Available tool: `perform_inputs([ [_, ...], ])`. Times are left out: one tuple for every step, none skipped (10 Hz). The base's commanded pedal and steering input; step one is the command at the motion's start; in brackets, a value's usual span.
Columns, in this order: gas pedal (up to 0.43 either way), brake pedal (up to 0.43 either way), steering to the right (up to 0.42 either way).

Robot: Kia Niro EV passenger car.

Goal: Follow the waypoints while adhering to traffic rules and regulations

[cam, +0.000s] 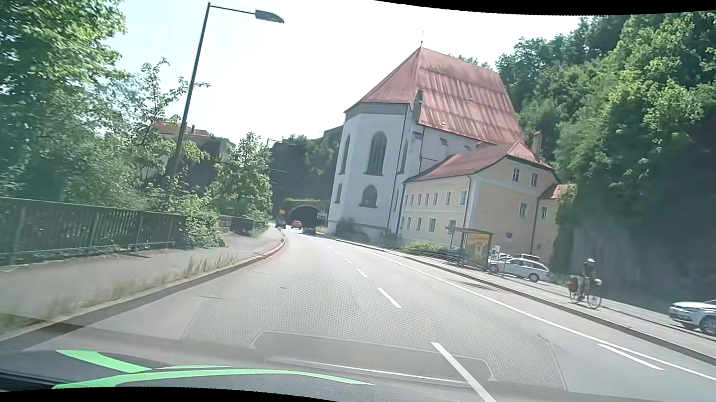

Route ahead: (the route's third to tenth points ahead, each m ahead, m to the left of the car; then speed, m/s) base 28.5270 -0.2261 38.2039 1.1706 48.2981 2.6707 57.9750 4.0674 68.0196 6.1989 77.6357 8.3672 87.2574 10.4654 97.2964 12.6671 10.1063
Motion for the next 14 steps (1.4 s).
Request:
perform_inputs([
  [0.189,0.000,-0.012],
  [0.177,0.000,-0.008],
  [0.169,0.000,-0.005],
  [0.157,0.000,-0.005],
  [0.150,0.000,-0.005],
  [0.118,0.000,-0.005],
  [0.118,0.000,-0.005],
  [0.098,0.000,-0.005],
  [0.087,0.000,-0.005],
  [0.079,0.000,-0.005],
  [0.079,0.000,-0.005],
  [0.067,0.000,-0.005],
  [0.067,0.000,-0.006],
  [0.067,0.000,-0.005],
])
